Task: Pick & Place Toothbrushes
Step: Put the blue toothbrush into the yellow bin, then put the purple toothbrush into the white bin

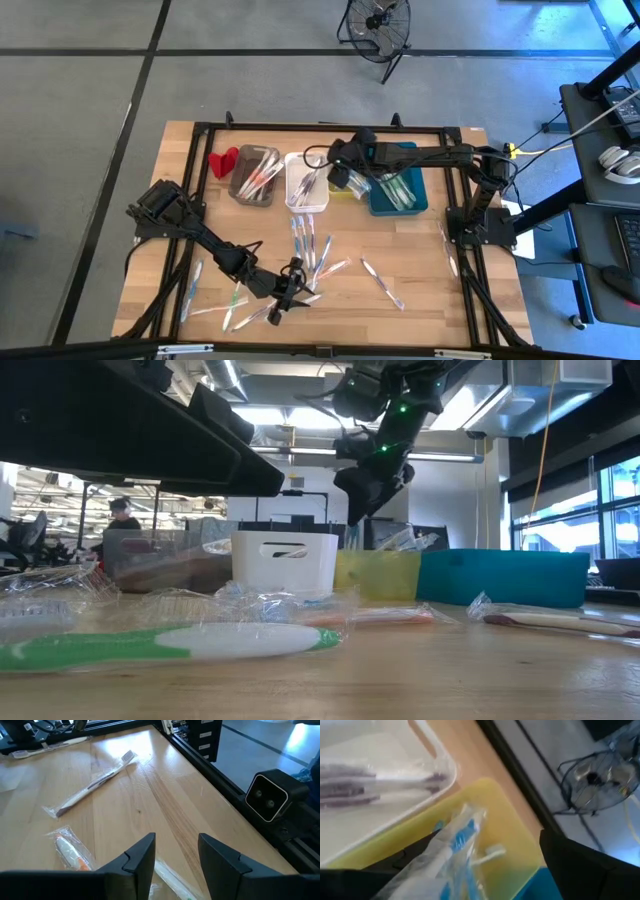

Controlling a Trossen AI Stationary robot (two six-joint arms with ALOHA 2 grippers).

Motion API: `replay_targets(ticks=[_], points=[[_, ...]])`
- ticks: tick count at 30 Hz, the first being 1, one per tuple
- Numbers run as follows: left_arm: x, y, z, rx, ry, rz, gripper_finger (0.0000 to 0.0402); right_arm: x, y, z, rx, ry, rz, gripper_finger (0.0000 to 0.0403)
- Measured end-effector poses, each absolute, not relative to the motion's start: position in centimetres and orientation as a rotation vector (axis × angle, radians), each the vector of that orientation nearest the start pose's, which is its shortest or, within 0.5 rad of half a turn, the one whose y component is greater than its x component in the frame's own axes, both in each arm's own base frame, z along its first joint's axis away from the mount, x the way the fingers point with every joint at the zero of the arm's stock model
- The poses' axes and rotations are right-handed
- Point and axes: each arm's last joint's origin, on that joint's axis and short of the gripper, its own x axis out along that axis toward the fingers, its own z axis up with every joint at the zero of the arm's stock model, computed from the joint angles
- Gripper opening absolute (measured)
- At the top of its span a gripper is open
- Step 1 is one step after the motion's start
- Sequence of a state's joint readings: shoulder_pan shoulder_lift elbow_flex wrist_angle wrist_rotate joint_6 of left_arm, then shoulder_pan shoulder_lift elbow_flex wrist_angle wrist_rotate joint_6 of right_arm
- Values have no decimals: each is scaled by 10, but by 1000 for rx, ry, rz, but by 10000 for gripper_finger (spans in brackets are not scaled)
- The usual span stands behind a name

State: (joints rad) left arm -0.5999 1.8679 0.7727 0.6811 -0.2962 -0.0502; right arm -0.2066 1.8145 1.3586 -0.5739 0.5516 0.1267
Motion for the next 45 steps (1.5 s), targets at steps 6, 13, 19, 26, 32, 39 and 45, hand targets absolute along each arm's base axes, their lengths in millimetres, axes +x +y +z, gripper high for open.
replay_targets(ticks=[6, 13, 19, 26, 32, 39, 45], points=[[294, -191, 127, 131, 381, -289, 143, 364, -91, 236, 18, 1041, -740, 325], [294, -191, 128, 123, 379, -287, 143, 363, -88, 266, 201, 1068, -714, 314], [294, -191, 128, 122, 380, -287, 143, 358, -86, 288, 254, 1118, -709, 303], [294, -191, 127, 124, 384, -288, 143, 348, -54, 316, 409, 1278, -533, 289], [294, -191, 127, 113, 386, -286, 143, 340, -6, 320, 353, 1408, -432, 277], [294, -191, 127, 98, 388, -282, 143, 331, 64, 308, 196, 1470, -288, 267], [294, -191, 128, 88, 385, -281, 143, 310, 109, 276, 148, 1558, -366, 257]])
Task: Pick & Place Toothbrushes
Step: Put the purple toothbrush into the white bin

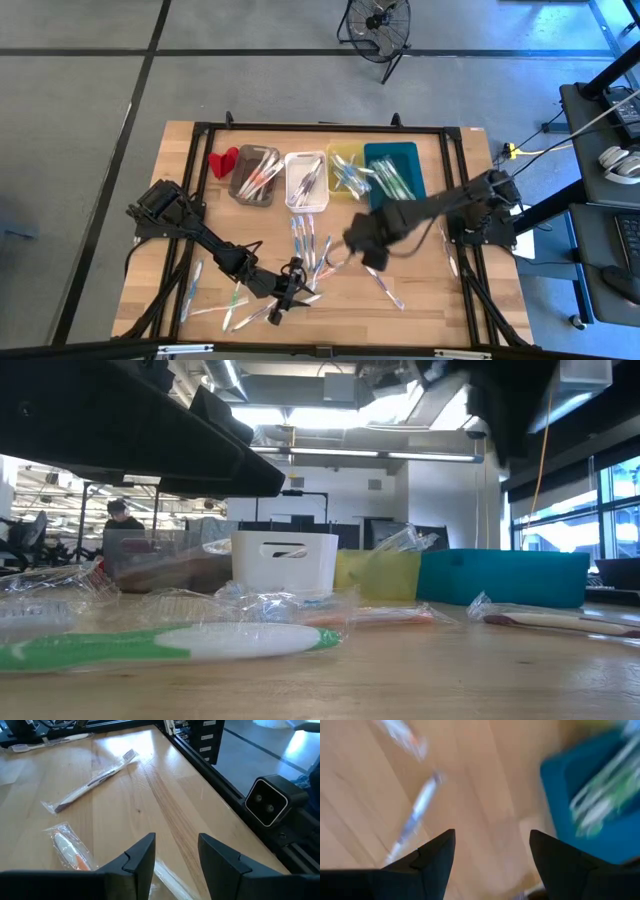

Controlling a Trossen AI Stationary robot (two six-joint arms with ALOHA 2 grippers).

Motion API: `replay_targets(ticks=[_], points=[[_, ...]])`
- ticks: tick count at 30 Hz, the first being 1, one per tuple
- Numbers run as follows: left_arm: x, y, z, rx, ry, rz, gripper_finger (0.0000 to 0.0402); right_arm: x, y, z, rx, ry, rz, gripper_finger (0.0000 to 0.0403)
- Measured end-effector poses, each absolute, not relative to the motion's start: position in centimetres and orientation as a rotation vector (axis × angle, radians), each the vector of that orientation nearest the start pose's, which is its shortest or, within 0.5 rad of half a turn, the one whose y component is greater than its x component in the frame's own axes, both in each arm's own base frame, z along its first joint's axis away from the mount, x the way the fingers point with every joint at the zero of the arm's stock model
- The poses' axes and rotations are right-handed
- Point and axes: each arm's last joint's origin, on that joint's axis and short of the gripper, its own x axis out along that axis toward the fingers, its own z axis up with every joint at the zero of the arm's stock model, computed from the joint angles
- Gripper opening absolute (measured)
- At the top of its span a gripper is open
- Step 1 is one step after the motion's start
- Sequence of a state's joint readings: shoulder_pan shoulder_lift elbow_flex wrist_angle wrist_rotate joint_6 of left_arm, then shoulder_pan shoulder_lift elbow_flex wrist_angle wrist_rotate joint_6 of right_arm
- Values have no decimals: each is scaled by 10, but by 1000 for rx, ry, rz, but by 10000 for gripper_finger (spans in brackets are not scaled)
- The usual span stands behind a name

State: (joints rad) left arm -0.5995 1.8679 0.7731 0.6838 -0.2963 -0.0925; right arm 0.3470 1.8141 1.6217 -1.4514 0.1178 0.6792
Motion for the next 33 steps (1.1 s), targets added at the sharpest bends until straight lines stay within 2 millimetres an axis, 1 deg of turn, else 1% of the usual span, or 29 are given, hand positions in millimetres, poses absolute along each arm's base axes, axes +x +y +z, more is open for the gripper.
replay_targets(ticks=[4, 7, 12, 16, 18, 22, 27, 30, 33], points=[[294, -190, 128, 89, 383, -273, 143, 291, 128, 248, 135, 1625, -446, 249], [294, -190, 128, 89, 380, -258, 143, 282, 140, 230, 154, 1626, -479, 244], [295, -190, 130, 78, 353, -249, 143, 281, 158, 207, 323, 1590, -416, 232], [296, -190, 131, 80, 346, -230, 143, 279, 164, 192, 340, 1552, -376, 222], [296, -190, 131, 78, 342, -231, 143, 275, 163, 186, 335, 1558, -396, 218], [296, -190, 131, 79, 343, -231, 143, 272, 161, 173, 384, 1543, -444, 211], [295, -190, 130, 84, 353, -234, 143, 276, 168, 163, 455, 1494, -338, 208], [295, -190, 130, 85, 355, -235, 143, 280, 173, 163, 475, 1465, -263, 212], [295, -190, 130, 86, 357, -235, 143, 283, 174, 164, 459, 1422, -251, 218]])
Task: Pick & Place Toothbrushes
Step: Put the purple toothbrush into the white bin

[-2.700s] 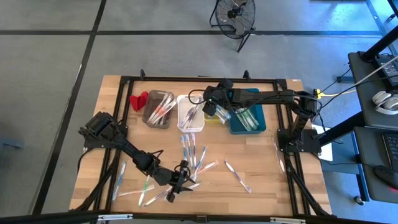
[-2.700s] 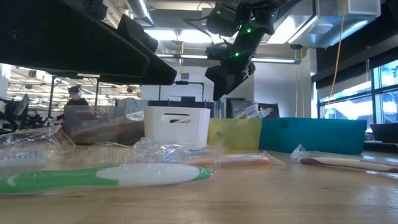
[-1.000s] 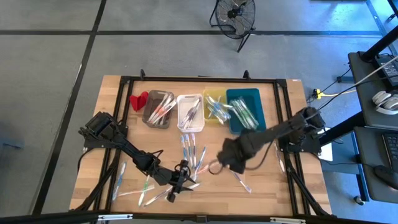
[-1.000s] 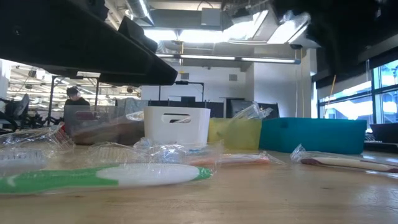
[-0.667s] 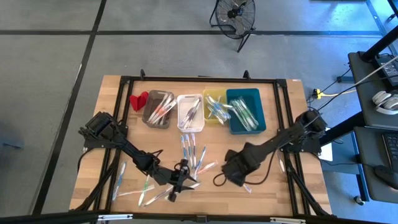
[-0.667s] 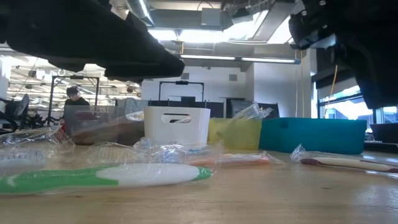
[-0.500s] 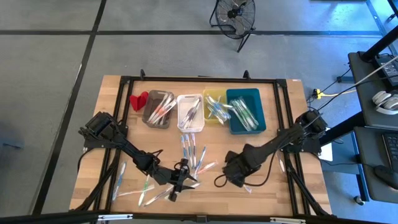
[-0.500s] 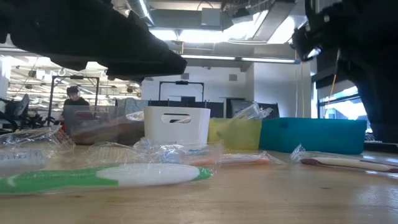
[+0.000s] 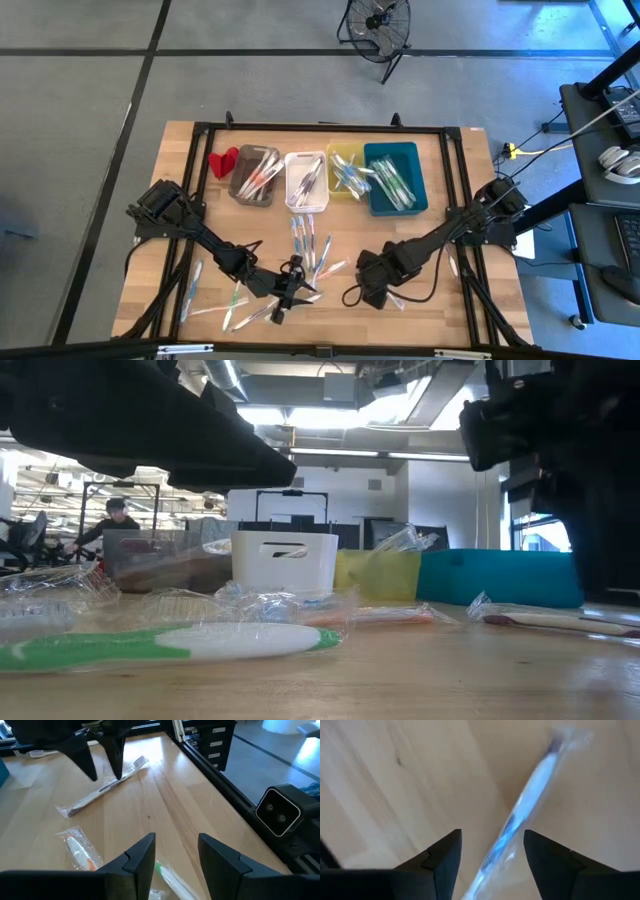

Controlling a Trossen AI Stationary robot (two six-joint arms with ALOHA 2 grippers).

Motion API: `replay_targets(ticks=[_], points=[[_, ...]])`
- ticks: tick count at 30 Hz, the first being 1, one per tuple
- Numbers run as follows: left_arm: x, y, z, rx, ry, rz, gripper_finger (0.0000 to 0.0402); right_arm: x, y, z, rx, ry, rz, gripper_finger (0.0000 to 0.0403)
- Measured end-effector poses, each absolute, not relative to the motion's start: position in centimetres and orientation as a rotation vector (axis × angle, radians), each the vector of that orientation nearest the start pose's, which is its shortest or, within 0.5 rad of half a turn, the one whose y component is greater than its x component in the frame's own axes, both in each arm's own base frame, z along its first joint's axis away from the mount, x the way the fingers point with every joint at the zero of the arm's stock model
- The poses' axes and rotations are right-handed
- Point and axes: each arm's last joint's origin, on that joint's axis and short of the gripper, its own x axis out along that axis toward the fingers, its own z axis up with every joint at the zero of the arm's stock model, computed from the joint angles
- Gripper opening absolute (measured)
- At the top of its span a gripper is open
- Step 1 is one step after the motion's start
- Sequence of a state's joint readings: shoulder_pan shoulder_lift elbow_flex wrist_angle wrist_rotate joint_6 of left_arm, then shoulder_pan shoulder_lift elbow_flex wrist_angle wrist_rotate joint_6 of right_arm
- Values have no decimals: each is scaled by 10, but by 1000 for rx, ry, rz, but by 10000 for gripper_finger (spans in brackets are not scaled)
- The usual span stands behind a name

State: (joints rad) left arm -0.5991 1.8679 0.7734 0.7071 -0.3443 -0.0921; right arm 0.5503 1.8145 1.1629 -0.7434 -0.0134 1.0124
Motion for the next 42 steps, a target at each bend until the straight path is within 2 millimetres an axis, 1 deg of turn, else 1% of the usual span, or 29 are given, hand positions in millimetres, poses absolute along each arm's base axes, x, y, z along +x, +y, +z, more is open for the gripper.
replay_targets(ticks=[5, 11, 16, 21, 25, 29, 31, 34, 36, 38, 42], points=[[295, -190, 130, 84, 357, -237, 143, 284, 170, 164, 382, 1335, -326, 221], [295, -190, 130, 83, 356, -237, 143, 283, 171, 164, 388, 1337, -330, 213], [295, -190, 130, 84, 356, -237, 143, 282, 170, 163, 413, 1324, -391, 207], [295, -190, 130, 83, 356, -237, 143, 274, 165, 151, 430, 1349, -439, 217], [295, -190, 130, 83, 357, -237, 143, 267, 161, 136, 442, 1372, -438, 227], [295, -190, 130, 83, 357, -236, 143, 262, 158, 129, 479, 1363, -428, 231], [295, -190, 130, 84, 356, -234, 143, 262, 158, 128, 486, 1367, -437, 226], [295, -190, 130, 84, 356, -234, 143, 260, 157, 128, 496, 1374, -462, 206], [295, -190, 130, 84, 356, -234, 143, 260, 157, 127, 490, 1377, -464, 184], [295, -190, 130, 84, 357, -234, 143, 260, 156, 127, 479, 1378, -467, 156], [295, -190, 130, 84, 357, -234, 143, 259, 155, 127, 459, 1383, -465, 83]])
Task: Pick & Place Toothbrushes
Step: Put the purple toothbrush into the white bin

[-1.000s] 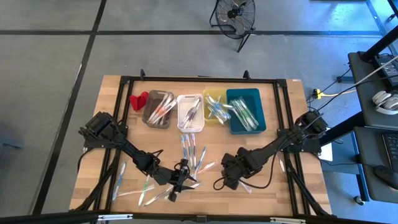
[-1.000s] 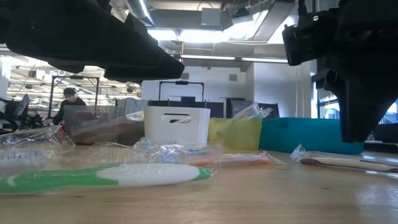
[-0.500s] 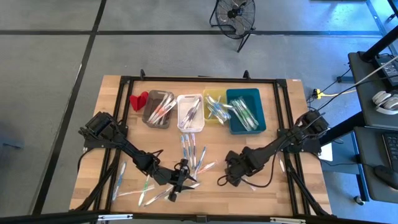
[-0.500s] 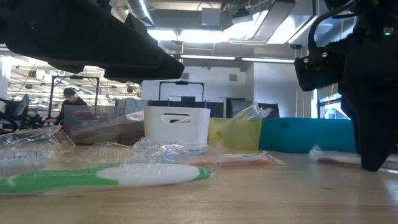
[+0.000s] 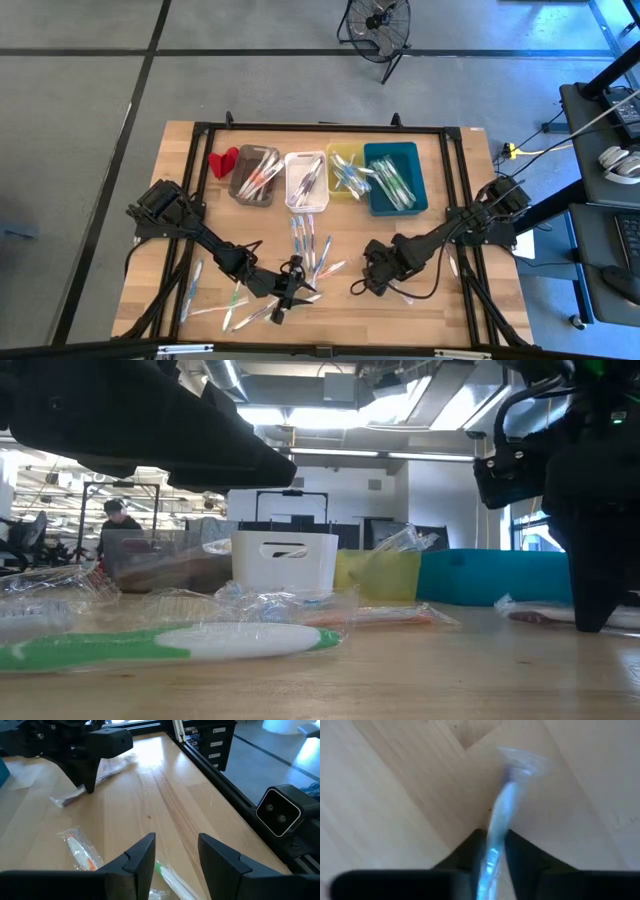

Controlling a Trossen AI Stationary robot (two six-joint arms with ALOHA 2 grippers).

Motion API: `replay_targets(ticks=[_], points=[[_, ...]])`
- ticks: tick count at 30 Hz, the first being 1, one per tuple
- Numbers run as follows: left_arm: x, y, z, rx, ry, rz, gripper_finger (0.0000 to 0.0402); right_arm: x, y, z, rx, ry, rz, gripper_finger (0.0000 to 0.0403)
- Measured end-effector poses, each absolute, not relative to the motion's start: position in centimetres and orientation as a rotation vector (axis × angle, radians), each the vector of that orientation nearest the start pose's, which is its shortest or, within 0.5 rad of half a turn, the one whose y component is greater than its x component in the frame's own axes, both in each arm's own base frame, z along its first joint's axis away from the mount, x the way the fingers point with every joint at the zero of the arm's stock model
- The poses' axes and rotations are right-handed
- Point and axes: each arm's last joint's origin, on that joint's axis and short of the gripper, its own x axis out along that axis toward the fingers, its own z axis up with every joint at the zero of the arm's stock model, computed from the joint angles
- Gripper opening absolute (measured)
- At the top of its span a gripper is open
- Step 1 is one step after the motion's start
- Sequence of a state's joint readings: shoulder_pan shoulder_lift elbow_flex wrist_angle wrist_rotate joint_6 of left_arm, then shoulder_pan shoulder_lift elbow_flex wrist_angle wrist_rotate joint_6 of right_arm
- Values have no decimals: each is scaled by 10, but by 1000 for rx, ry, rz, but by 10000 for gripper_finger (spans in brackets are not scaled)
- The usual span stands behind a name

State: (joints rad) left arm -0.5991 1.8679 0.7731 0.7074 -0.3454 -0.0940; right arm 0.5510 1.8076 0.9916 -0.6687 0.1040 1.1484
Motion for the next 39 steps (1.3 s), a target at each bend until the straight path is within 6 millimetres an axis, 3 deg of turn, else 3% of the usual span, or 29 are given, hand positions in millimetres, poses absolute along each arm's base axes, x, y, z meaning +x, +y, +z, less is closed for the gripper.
replay_targets(ticks=[4, 10, 15, 24, 34, 39], points=[[295, -190, 130, 85, 357, -234, 143, 259, 156, 127, 437, 1384, -434, 18], [295, -189, 130, 89, 355, -224, 143, 260, 156, 127, 398, 1382, -404, 24], [296, -188, 130, 139, 341, -190, 143, 273, 163, 138, 335, 1354, -341, 16], [298, -187, 136, 110, 279, -154, 143, 321, 195, 215, 160, 962, -130, 16], [297, -190, 165, 15, 100, -85, 143, 330, 230, 275, -23, 671, 3, 16], [297, -189, 177, 0, 9, -83, 143, 336, 239, 289, -124, 516, 60, 16]])
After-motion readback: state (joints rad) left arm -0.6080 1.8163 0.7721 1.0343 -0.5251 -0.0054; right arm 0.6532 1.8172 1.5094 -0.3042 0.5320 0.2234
